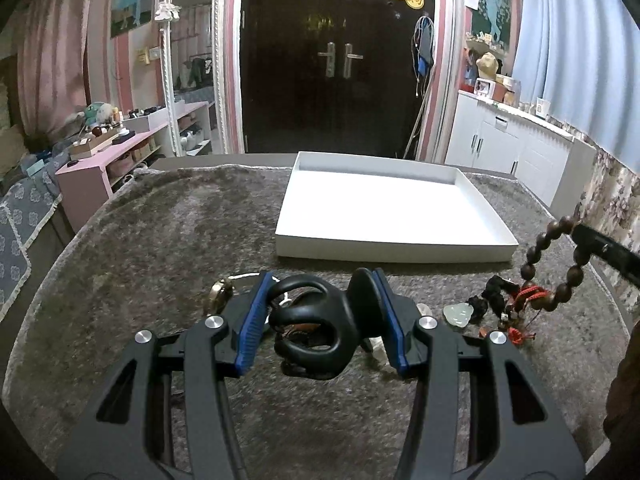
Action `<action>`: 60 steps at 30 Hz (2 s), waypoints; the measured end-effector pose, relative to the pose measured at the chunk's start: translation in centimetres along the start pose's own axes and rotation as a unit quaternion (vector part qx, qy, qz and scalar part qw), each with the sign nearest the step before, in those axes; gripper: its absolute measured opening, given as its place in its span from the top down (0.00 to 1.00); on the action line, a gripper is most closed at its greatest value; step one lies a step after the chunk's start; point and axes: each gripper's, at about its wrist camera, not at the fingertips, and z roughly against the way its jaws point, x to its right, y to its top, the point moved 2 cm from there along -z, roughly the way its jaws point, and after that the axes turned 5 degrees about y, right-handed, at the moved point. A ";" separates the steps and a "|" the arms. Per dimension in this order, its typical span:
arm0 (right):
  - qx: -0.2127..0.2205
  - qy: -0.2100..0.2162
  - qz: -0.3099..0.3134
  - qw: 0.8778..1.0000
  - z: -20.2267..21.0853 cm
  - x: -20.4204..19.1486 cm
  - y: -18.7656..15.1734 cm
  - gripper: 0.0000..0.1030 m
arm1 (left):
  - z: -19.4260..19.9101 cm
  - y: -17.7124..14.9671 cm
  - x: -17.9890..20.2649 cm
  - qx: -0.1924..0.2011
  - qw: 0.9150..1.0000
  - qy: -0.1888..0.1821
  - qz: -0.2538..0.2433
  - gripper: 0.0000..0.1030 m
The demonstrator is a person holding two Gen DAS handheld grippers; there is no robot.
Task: Organize jewelry
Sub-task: 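Carry the claw clip with the left tool while the right tool carries the bracelet to the tray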
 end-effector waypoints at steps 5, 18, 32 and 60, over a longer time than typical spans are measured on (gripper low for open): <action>0.030 0.028 -0.015 0.999 2.3 -0.3 1.3 0.82 | 1.1 0.1 -0.4 0.010 1.000 -0.001 -0.003 0.52; 0.072 0.021 0.006 0.997 5.5 -1.1 3.7 0.82 | 3.3 0.8 -0.9 0.029 1.000 -0.004 -0.001 0.52; 0.087 0.021 0.035 0.995 4.9 -1.6 6.2 0.82 | 4.7 6.5 -0.6 0.089 0.996 0.001 -0.013 0.52; 0.054 -0.016 0.058 0.997 -4.7 -0.9 9.9 0.82 | -3.0 13.4 0.0 0.080 0.997 -0.024 0.003 0.52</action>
